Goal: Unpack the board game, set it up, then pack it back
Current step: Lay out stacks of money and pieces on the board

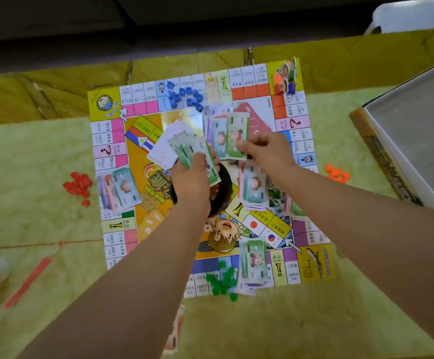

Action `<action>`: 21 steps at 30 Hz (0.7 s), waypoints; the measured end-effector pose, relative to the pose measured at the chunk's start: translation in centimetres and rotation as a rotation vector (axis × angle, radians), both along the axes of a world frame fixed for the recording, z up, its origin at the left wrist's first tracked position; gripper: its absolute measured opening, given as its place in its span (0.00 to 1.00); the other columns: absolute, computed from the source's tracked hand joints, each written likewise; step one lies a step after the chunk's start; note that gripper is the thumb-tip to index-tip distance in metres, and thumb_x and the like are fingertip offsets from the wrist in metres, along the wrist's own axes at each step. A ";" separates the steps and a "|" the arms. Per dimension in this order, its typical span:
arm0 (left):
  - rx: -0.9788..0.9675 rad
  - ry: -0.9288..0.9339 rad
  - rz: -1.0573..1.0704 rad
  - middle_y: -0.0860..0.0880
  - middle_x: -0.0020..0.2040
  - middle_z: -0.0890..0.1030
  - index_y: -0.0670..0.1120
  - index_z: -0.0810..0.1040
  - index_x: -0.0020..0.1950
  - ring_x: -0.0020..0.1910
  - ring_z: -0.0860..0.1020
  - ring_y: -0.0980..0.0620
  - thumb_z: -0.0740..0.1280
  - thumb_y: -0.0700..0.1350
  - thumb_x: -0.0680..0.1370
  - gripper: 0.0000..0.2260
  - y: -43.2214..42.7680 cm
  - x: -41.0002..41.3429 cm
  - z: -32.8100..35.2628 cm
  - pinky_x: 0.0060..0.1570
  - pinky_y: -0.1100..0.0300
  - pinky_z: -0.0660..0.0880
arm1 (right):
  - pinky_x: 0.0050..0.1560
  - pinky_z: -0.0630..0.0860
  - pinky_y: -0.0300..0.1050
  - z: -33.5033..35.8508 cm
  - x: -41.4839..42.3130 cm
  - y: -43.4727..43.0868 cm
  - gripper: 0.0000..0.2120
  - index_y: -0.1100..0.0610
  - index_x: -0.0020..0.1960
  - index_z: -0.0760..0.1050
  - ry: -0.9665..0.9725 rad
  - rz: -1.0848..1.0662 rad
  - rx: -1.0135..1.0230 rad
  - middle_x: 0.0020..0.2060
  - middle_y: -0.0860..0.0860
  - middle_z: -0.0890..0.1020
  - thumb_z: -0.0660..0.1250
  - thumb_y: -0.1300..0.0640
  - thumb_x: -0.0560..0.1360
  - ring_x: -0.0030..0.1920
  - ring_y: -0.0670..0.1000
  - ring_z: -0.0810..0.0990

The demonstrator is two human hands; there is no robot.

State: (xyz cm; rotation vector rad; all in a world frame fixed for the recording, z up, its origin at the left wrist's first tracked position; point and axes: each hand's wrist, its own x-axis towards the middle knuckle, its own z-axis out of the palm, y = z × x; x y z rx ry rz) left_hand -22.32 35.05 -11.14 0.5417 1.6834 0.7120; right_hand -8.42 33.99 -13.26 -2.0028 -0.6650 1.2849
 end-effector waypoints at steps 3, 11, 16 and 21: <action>0.021 -0.014 0.032 0.39 0.42 0.83 0.35 0.80 0.46 0.38 0.81 0.43 0.65 0.41 0.75 0.09 0.7 -1.3 -0.7 0.47 0.43 0.79 | 0.44 0.74 0.43 -0.7 -1.3 2.3 0.09 0.54 0.37 0.77 -0.124 0.047 -0.051 0.34 0.47 0.79 0.73 0.54 0.73 0.35 0.45 0.77; -0.048 -0.079 0.017 0.42 0.44 0.83 0.46 0.79 0.40 0.47 0.83 0.39 0.71 0.38 0.74 0.05 1.0 -2.4 -1.0 0.53 0.39 0.78 | 0.42 0.72 0.47 -1.7 -3.1 3.6 0.15 0.57 0.49 0.68 -0.409 0.092 -0.105 0.37 0.50 0.74 0.73 0.55 0.72 0.40 0.53 0.76; -0.090 -0.124 0.123 0.41 0.51 0.84 0.42 0.79 0.53 0.49 0.83 0.42 0.74 0.39 0.73 0.10 0.9 -2.9 -0.7 0.53 0.41 0.79 | 0.42 0.74 0.42 -0.6 -4.6 2.1 0.11 0.58 0.47 0.75 -0.106 0.127 0.135 0.36 0.52 0.76 0.69 0.50 0.75 0.37 0.49 0.75; -0.119 -0.166 0.216 0.39 0.58 0.80 0.37 0.71 0.67 0.54 0.80 0.38 0.77 0.45 0.69 0.30 0.0 -3.8 0.5 0.54 0.39 0.77 | 0.37 0.74 0.37 0.8 -5.8 0.4 0.08 0.58 0.42 0.78 0.085 0.419 0.123 0.31 0.47 0.80 0.73 0.54 0.73 0.31 0.43 0.76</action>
